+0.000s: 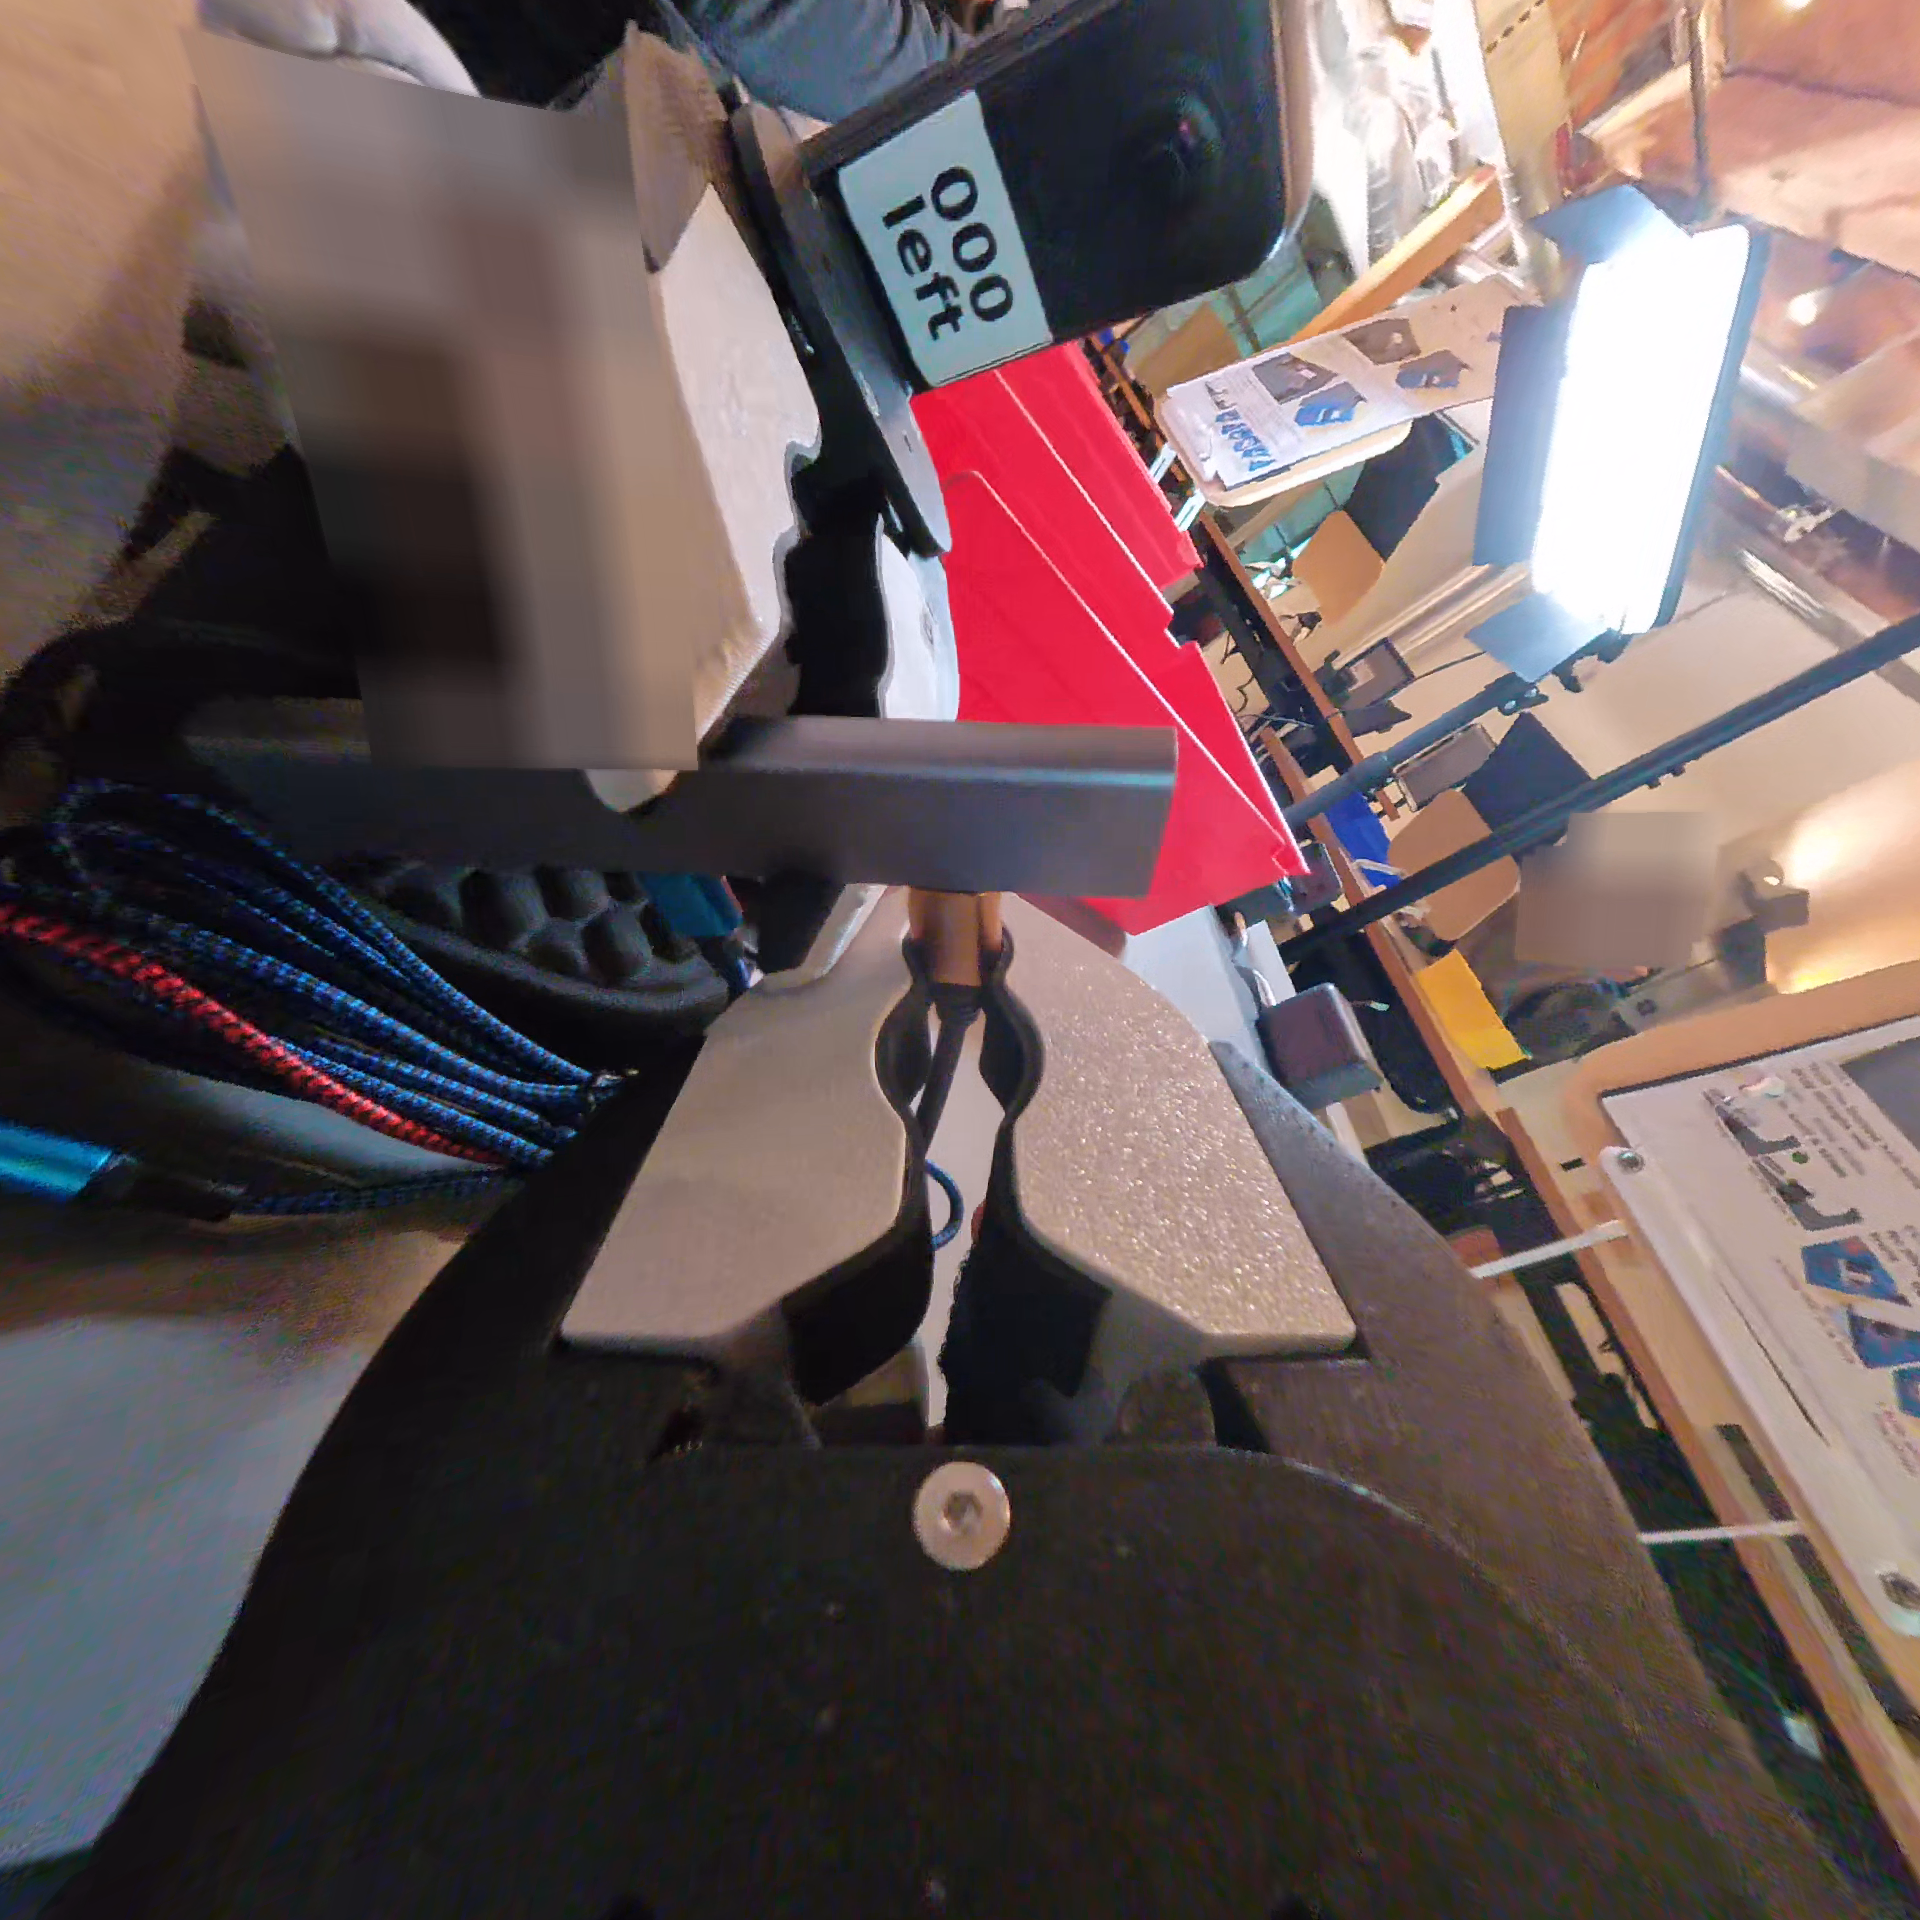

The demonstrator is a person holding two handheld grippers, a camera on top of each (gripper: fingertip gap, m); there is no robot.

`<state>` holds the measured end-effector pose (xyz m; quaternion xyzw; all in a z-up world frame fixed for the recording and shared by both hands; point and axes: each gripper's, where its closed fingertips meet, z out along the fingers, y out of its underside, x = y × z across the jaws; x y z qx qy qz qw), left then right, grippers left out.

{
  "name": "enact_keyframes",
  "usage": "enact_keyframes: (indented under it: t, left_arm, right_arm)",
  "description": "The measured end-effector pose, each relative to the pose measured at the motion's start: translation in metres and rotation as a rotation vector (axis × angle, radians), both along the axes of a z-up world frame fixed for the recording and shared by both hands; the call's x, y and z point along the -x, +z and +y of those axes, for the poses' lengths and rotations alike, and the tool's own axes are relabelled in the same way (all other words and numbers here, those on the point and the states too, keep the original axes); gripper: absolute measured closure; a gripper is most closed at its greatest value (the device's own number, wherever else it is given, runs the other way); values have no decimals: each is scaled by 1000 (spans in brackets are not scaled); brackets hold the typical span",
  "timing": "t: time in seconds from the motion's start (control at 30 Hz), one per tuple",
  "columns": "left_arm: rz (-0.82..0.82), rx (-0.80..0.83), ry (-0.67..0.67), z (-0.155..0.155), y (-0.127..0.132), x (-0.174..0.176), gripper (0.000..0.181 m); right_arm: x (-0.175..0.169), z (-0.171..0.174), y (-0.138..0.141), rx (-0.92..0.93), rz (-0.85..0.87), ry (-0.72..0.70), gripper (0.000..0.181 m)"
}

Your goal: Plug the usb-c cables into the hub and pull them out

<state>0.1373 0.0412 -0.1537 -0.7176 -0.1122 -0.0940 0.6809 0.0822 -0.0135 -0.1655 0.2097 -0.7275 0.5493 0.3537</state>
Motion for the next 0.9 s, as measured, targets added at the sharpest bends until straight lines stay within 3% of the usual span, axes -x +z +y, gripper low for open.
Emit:
enact_keyframes:
  t: [0.2, 0.37, 0.47, 0.67, 0.9]
  left_arm:
    - [-124, -165, 6, -15, 17, 12, 157]
    - [-179, -310, -128, -23, 35, 2, 158]
    - [-193, -282, -126, -20, 32, 2, 158]
    - [-276, -236, -213, -15, 27, -3, 159]
    - [-18, -92, -14, -8, 12, -1, 158]
  right_arm:
    - [10, -15, 9, 3, -62, -31, 175]
    - [4, -15, 32, 46, 96, -67, 173]
    - [3, -9, 32, 4, 191, -78, 171]
    - [-5, -6, 30, -134, 541, -56, 168]
    - [-4, -5, 15, -88, 260, -35, 173]
